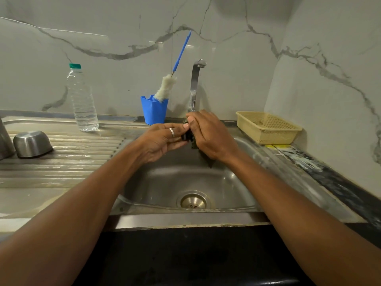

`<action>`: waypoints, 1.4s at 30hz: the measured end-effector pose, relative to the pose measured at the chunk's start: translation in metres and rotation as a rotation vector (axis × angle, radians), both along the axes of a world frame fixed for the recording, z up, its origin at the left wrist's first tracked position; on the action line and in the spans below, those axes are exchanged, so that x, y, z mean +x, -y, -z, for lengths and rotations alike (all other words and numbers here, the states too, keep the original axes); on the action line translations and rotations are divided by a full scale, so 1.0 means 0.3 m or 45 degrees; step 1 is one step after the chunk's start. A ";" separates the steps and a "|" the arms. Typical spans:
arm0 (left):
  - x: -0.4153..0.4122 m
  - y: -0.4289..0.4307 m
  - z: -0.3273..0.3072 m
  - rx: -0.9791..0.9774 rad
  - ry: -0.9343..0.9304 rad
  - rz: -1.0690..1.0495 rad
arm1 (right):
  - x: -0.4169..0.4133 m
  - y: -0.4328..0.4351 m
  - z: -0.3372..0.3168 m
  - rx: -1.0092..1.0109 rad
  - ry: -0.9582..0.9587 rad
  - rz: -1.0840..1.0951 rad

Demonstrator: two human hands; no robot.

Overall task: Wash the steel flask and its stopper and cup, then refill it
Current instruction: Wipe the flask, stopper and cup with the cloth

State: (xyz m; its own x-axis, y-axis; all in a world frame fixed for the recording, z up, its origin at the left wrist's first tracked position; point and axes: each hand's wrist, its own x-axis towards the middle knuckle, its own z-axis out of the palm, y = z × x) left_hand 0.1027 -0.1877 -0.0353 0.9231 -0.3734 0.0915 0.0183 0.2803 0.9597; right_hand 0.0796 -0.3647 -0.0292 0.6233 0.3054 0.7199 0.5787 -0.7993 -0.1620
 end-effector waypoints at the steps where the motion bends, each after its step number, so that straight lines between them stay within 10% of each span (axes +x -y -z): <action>1: -0.004 0.005 -0.004 -0.008 0.033 0.011 | -0.004 -0.003 -0.003 0.063 -0.010 0.009; 9: -0.020 0.016 0.002 0.284 0.332 0.016 | 0.014 -0.013 -0.001 0.845 -1.119 0.092; 19: -0.035 0.034 -0.009 0.212 0.048 0.071 | -0.012 -0.017 -0.025 0.247 0.011 0.211; 24: -0.031 0.026 0.002 0.259 0.150 0.079 | -0.017 -0.009 -0.016 0.262 -0.095 0.152; 30: -0.035 0.032 0.012 0.567 0.416 0.039 | -0.006 0.005 -0.010 0.591 -0.933 0.283; 42: -0.033 0.061 0.005 0.358 0.099 -0.020 | -0.011 0.002 -0.031 0.319 -0.006 0.323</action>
State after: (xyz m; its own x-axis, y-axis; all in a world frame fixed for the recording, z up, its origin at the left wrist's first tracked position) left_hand 0.0928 -0.2060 -0.0367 0.9231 -0.3801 0.0576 -0.0610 0.0031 0.9981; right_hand 0.0764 -0.3654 -0.0199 0.6605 -0.0451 0.7495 0.3655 -0.8526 -0.3734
